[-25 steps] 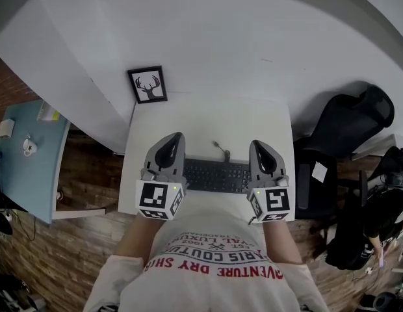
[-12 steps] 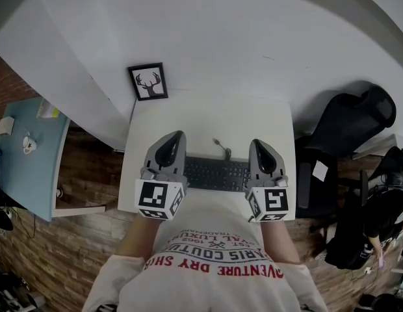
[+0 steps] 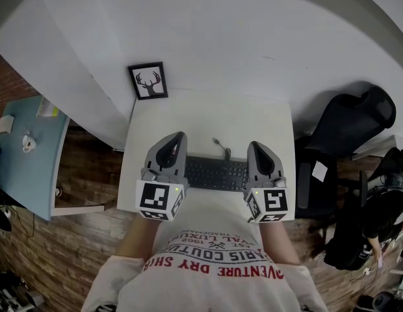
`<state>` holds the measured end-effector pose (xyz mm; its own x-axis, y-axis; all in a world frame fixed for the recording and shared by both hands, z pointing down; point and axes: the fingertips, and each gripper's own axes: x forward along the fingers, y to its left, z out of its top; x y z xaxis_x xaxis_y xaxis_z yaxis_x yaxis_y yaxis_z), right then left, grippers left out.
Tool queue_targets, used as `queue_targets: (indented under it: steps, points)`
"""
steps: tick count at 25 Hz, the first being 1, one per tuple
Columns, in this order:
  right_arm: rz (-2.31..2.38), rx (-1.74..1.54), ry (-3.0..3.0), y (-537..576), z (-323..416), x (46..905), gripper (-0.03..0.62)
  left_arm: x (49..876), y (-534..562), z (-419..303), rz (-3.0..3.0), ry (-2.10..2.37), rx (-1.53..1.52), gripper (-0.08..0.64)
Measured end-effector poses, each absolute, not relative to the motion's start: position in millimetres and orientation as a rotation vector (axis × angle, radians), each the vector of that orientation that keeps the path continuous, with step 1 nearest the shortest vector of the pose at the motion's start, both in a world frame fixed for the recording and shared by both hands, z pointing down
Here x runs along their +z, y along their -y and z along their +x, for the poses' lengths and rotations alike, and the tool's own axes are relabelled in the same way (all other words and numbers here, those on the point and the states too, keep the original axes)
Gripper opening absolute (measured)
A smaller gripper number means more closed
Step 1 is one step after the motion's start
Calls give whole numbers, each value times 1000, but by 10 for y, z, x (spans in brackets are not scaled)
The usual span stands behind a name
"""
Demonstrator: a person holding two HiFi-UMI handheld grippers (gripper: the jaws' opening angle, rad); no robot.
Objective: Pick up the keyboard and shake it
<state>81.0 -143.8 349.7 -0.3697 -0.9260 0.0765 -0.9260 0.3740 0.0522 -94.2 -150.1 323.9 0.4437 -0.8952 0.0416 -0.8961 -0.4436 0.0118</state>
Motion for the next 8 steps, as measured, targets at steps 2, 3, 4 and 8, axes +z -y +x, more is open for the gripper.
queue_targets:
  steps: [2, 3, 4, 8]
  points:
    - [1718, 14, 2527, 1434, 828, 3511, 25, 3248, 1494, -951, 2642, 1643, 48, 26]
    - [1722, 10, 2522, 1431, 837, 3516, 25, 3252, 1491, -955, 2641, 1646, 52, 26]
    - [1723, 3, 2515, 1428, 846, 3520, 25, 3256, 1492, -960, 2639, 1649, 55, 26]
    - [1724, -24, 2500, 1426, 862, 3528, 25, 3280, 1520, -991, 2619, 1671, 66, 26]
